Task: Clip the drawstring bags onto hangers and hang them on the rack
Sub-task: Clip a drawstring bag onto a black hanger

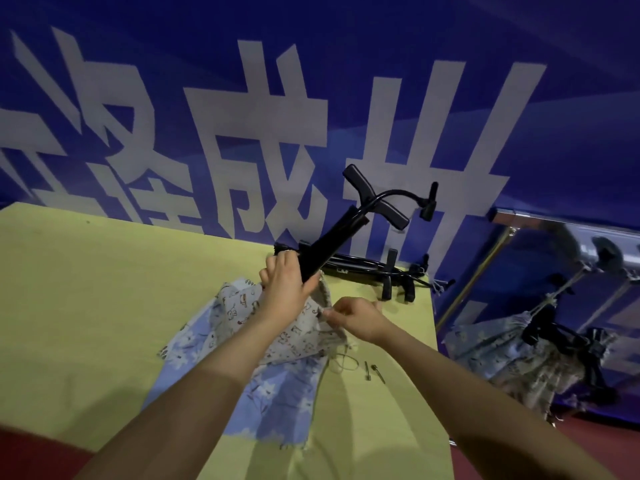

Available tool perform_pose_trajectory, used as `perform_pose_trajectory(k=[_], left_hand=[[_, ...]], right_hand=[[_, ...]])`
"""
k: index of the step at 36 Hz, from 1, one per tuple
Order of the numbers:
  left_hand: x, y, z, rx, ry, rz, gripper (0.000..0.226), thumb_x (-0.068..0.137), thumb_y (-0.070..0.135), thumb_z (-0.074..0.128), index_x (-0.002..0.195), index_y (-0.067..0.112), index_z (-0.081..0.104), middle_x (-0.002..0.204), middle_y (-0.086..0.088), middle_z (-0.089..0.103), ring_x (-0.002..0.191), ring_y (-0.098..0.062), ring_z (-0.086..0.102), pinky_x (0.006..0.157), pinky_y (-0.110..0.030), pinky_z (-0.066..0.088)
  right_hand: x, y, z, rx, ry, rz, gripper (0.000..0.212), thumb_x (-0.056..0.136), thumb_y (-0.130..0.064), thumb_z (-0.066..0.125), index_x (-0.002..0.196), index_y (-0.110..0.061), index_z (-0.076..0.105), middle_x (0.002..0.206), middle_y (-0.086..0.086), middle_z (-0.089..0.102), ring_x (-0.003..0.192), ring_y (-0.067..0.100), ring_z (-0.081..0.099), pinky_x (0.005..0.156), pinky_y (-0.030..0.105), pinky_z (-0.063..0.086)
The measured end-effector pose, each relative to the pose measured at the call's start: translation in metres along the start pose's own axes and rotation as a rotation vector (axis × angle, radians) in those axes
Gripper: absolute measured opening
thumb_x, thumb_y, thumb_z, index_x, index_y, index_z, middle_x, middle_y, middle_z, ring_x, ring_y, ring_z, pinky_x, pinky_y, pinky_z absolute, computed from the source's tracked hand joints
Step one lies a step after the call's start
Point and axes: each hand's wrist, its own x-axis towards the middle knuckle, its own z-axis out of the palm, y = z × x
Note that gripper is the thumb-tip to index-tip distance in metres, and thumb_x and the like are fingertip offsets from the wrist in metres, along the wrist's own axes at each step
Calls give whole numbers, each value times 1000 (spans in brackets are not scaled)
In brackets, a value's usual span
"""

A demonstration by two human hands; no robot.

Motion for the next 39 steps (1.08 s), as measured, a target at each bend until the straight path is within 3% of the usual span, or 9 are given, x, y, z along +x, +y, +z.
perform_pose_trajectory(k=[5,11,15,17,20,24,31,35,39], left_hand=[[-4,-8,-8,-91,12,-34,37,89,41,56,105,9,48,109,-8,51,110,-25,39,86,-35,29],[-9,-20,-16,-320,58,-92,28,84,32,65,98,14,48,99,2,48,104,-21,41,79,-29,31],[-10,-22,-21,-385,90,-121,29,81,28,69,92,20,44,96,6,44,99,-17,39,80,-35,37],[-10,-22,-23,-399,89,-132,28,80,25,70,94,19,46,96,6,44,100,-19,40,82,-39,40],[-10,-22,-26,-405,82,-139,29,78,17,69,100,12,51,99,1,47,105,-26,42,84,-41,40],[-12,-21,-30,-377,71,-132,32,81,16,67,108,9,51,112,-6,51,111,-28,42,89,-41,36],[-9,-24,-48,-334,29,-33,49,84,25,66,126,12,44,124,-6,44,120,-25,37,99,-37,31],[-13,-31,-59,-475,18,-68,54,85,26,65,131,17,38,132,-3,36,126,-22,34,106,-36,30],[-18,-40,-69,-460,105,-52,68,86,32,63,140,11,27,137,-10,31,128,-27,33,107,-43,32]], right_hand=[[2,-7,3,224,-56,21,31,86,-40,65,57,-29,57,64,-9,58,82,19,54,89,42,33],[-10,-31,-10,752,109,-36,10,89,-4,58,81,-6,63,76,4,66,70,11,57,64,16,45],[-10,-54,-22,896,190,-53,19,89,1,51,76,-10,58,69,4,57,63,15,52,63,24,41],[-8,-66,-30,959,238,-68,12,86,-2,54,82,-12,58,75,5,55,69,19,52,65,28,41],[-7,-85,-40,971,278,-159,17,82,-17,67,96,-20,58,88,6,60,85,20,61,78,33,48],[-8,-108,-43,958,310,-243,24,88,-18,66,111,-14,60,95,-7,67,86,-1,66,73,13,50],[-8,-122,-31,867,374,-205,22,82,-14,72,103,-14,65,90,-4,69,82,4,65,66,9,48],[-5,-119,-18,810,400,-119,23,77,-21,77,98,-23,68,94,-1,72,89,14,68,84,33,55],[-2,-114,-4,672,386,-89,35,71,-38,79,103,-26,70,100,-7,73,97,12,67,94,44,51]])
